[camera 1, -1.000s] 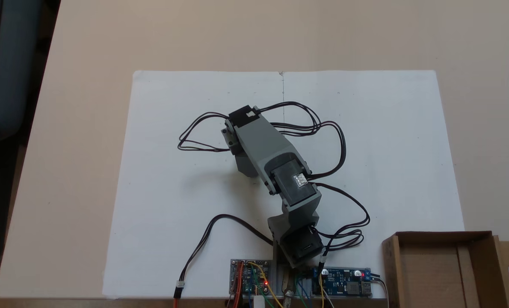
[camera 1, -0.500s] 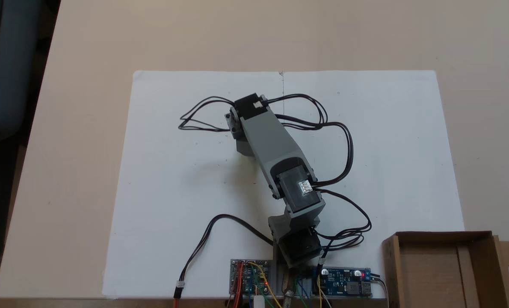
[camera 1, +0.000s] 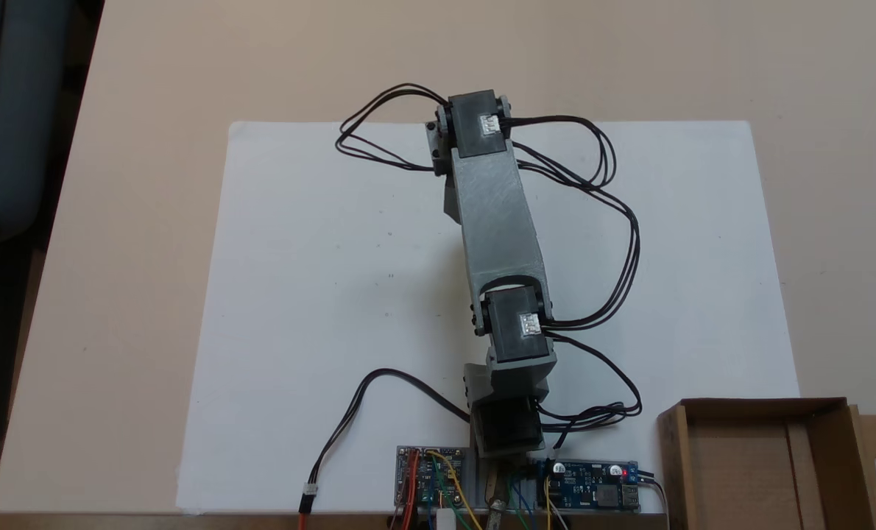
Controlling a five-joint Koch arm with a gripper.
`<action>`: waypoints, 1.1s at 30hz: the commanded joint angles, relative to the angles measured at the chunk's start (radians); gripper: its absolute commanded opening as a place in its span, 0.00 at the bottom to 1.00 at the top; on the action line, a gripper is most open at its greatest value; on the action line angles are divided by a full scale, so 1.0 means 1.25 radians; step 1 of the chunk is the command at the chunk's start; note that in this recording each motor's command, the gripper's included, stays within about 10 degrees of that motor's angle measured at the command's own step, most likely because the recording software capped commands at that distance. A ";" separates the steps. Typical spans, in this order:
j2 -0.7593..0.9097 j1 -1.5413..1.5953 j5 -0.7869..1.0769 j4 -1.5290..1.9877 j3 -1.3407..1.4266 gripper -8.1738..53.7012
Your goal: Grasp a green dice and put it in the bin.
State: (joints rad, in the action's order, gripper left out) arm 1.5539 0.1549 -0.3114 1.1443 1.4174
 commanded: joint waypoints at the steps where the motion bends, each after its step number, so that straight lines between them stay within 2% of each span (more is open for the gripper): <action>1: 0.025 -0.085 0.087 0.045 -0.071 0.32; 9: 0.025 -0.423 0.265 0.099 -0.191 0.32; 20: 0.031 -0.909 0.490 0.153 -0.195 0.32; 24: 0.036 -1.163 0.585 0.150 -0.229 0.32; 33: -0.023 -1.464 0.639 0.101 -0.302 0.32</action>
State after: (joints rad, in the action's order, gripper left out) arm 1.5232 -1.6383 0.3835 1.2640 1.0953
